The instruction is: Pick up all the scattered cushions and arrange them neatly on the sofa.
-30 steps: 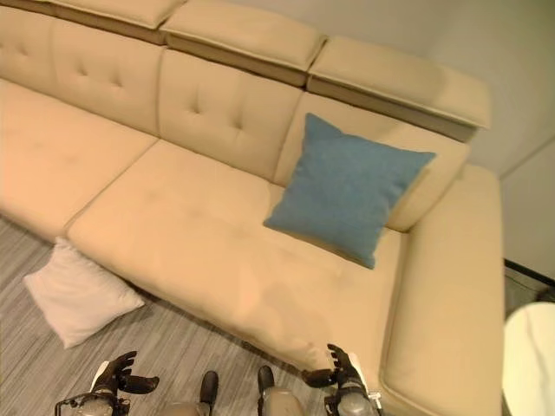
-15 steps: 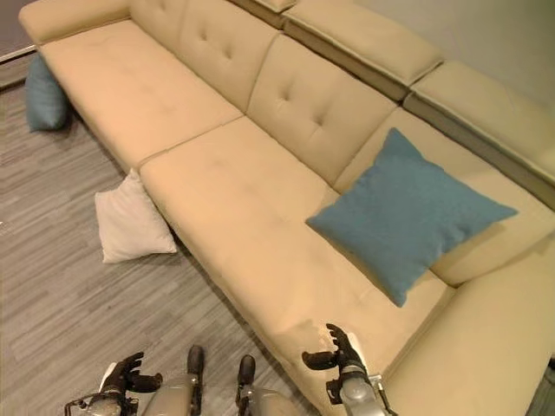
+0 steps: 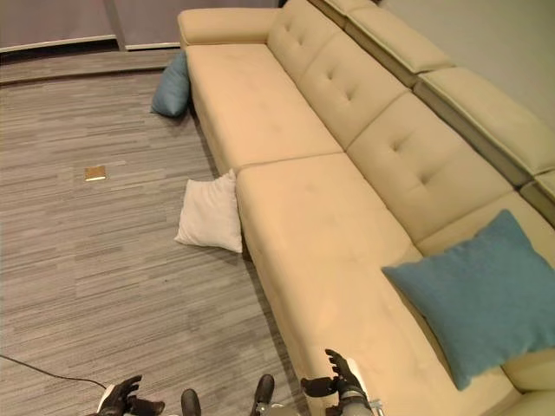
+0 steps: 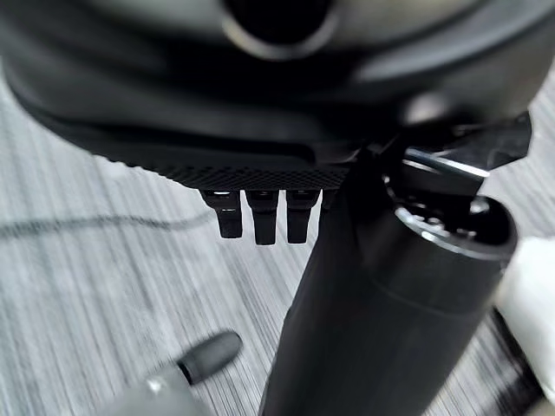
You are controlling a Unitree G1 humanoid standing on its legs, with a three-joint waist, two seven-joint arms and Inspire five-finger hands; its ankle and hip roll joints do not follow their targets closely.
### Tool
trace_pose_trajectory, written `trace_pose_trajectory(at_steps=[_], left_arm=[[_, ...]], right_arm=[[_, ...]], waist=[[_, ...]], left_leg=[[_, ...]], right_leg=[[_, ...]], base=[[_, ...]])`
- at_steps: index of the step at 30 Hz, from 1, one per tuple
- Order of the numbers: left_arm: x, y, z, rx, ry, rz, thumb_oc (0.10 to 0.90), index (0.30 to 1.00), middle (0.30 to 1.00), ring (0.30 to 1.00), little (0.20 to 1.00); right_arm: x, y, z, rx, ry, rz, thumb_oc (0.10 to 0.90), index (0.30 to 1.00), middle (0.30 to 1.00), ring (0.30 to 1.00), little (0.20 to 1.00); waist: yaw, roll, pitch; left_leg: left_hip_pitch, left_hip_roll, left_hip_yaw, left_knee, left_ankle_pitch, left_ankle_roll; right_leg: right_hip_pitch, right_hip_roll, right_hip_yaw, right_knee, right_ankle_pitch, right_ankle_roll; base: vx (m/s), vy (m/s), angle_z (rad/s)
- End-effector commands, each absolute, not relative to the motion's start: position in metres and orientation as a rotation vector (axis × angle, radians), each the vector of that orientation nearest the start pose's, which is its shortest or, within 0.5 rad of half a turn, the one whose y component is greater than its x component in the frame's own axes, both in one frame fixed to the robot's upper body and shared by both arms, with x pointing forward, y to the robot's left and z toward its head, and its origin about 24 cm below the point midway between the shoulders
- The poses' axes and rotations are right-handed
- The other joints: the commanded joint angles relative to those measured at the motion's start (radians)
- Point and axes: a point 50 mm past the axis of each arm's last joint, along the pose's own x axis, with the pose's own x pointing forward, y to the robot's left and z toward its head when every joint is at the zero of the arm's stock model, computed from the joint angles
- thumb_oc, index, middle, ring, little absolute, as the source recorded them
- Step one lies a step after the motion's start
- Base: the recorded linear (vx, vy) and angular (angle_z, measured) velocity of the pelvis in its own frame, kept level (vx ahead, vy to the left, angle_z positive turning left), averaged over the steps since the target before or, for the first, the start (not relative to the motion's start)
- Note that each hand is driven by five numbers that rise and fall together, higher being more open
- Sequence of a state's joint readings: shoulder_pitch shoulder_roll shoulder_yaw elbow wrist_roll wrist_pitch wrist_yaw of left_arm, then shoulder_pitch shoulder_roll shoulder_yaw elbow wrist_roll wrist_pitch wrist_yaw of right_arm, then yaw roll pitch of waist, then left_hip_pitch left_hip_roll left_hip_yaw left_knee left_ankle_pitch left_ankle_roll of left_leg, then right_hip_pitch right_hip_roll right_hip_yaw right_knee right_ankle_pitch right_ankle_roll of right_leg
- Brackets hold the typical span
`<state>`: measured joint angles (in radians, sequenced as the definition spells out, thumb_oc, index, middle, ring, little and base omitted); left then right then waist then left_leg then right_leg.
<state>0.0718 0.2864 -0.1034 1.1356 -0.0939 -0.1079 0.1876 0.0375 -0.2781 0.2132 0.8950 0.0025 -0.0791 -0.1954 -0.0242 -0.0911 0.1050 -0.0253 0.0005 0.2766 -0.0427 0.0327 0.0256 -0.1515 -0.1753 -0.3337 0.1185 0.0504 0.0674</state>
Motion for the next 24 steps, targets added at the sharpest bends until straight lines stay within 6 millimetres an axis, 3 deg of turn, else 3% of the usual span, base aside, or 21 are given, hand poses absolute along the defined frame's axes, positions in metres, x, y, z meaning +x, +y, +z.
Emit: trace_pose_trajectory(at_steps=[1,3,7,10,14,15,16,19,20,22,24], left_arm=[[0.117,0.285,-0.130,0.386,0.939,0.359,0.800,0.900,0.900,0.900,0.900],[0.118,0.286,-0.129,0.370,0.929,0.375,0.800,0.900,0.900,0.900,0.900],[0.118,0.287,-0.130,0.391,0.951,0.357,0.800,0.900,0.900,0.900,0.900],[0.120,0.283,-0.131,0.395,0.945,0.335,0.800,0.900,0.900,0.900,0.900],[0.108,0.272,-0.139,0.382,0.989,0.306,0.800,0.900,0.900,0.900,0.900],[0.108,0.268,-0.140,0.376,0.991,0.290,0.800,0.900,0.900,0.900,0.900],[0.109,0.267,-0.140,0.376,0.992,0.285,0.800,0.900,0.900,0.900,0.900],[0.111,0.266,-0.140,0.382,0.991,0.276,0.800,0.900,0.900,0.900,0.900],[0.108,0.266,-0.142,0.384,1.007,0.271,0.800,0.900,0.900,0.900,0.900],[0.101,0.269,-0.143,0.394,1.033,0.278,0.800,0.900,0.900,0.900,0.900],[0.104,0.269,-0.142,0.384,1.025,0.282,0.800,0.900,0.900,0.900,0.900]], right_arm=[[0.182,-0.229,-0.107,-0.432,0.679,-0.118,0.800,0.900,0.900,0.900,0.900],[0.184,-0.230,-0.106,-0.439,0.678,-0.112,0.800,0.900,0.900,0.900,0.900],[0.180,-0.227,-0.110,-0.459,0.696,-0.085,0.800,0.900,0.900,0.900,0.900],[0.175,-0.228,-0.113,-0.471,0.716,-0.078,0.800,0.900,0.900,0.900,0.900],[0.159,-0.234,-0.119,-0.486,0.768,-0.086,0.800,0.900,0.900,0.900,0.900],[0.156,-0.238,-0.121,-0.504,0.787,-0.092,0.800,0.900,0.900,0.900,0.900],[0.156,-0.239,-0.122,-0.518,0.794,-0.093,0.800,0.900,0.900,0.900,0.900],[0.154,-0.238,-0.124,-0.533,0.816,-0.080,0.800,0.900,0.900,0.900,0.900],[0.151,-0.237,-0.128,-0.557,0.848,-0.059,0.800,0.900,0.900,0.900,0.900],[0.147,-0.238,-0.132,-0.588,0.877,-0.049,0.800,0.900,0.900,0.900,0.900],[0.144,-0.238,-0.134,-0.594,0.893,-0.050,0.800,0.900,0.900,0.900,0.900]], waist=[[-0.022,-0.010,0.026],[-0.042,0.002,0.030],[-0.058,0.010,0.043],[-0.070,0.008,0.051],[-0.079,0.010,0.036],[-0.079,0.002,0.049],[-0.076,-0.004,0.057],[-0.070,-0.009,0.059],[-0.057,-0.012,0.047],[-0.021,-0.002,0.033],[-0.008,-0.004,0.035]], left_leg=[[-0.041,-0.018,-0.101,0.020,-0.074,-0.023],[-0.014,-0.045,-0.155,0.008,-0.074,-0.020],[0.031,-0.070,-0.214,-0.002,-0.088,-0.014],[0.052,-0.089,-0.253,0.016,-0.108,-0.012],[0.042,-0.098,-0.250,0.119,-0.160,-0.051],[-0.030,-0.088,-0.212,0.260,-0.143,-0.090],[-0.079,-0.073,-0.181,0.334,-0.130,-0.100],[-0.128,-0.031,-0.127,0.385,-0.143,-0.091],[-0.144,0.007,-0.100,0.323,-0.150,-0.074],[-0.210,0.076,-0.129,0.160,-0.010,-0.101],[-0.254,0.098,-0.116,0.125,0.034,-0.115]], right_leg=[[0.056,0.077,0.186,0.054,-0.106,0.046],[-0.001,0.149,0.309,0.032,-0.087,0.045],[-0.072,0.191,0.292,0.027,-0.051,0.051],[-0.047,0.189,0.284,0.006,-0.052,0.049],[0.010,0.172,0.271,-0.018,-0.072,0.026],[0.042,0.151,0.255,-0.034,-0.073,0.019],[0.056,0.138,0.246,-0.040,-0.075,0.012],[0.077,0.124,0.229,-0.050,-0.088,0.006],[0.098,0.117,0.221,-0.062,-0.104,0.010],[0.147,0.123,0.215,-0.087,-0.139,0.018],[0.180,0.115,0.208,-0.095,-0.157,0.020]], base=[[0.18,0.081,0.66],[0.26,0.110,1.14],[0.19,0.030,0.57],[0.18,-0.012,0.61],[0.13,-0.038,0.64],[0.08,-0.041,0.71],[0.04,-0.039,0.68],[0.08,-0.002,0.33],[0.28,0.067,0.19],[0.43,0.151,0.46],[0.32,0.167,0.19]])
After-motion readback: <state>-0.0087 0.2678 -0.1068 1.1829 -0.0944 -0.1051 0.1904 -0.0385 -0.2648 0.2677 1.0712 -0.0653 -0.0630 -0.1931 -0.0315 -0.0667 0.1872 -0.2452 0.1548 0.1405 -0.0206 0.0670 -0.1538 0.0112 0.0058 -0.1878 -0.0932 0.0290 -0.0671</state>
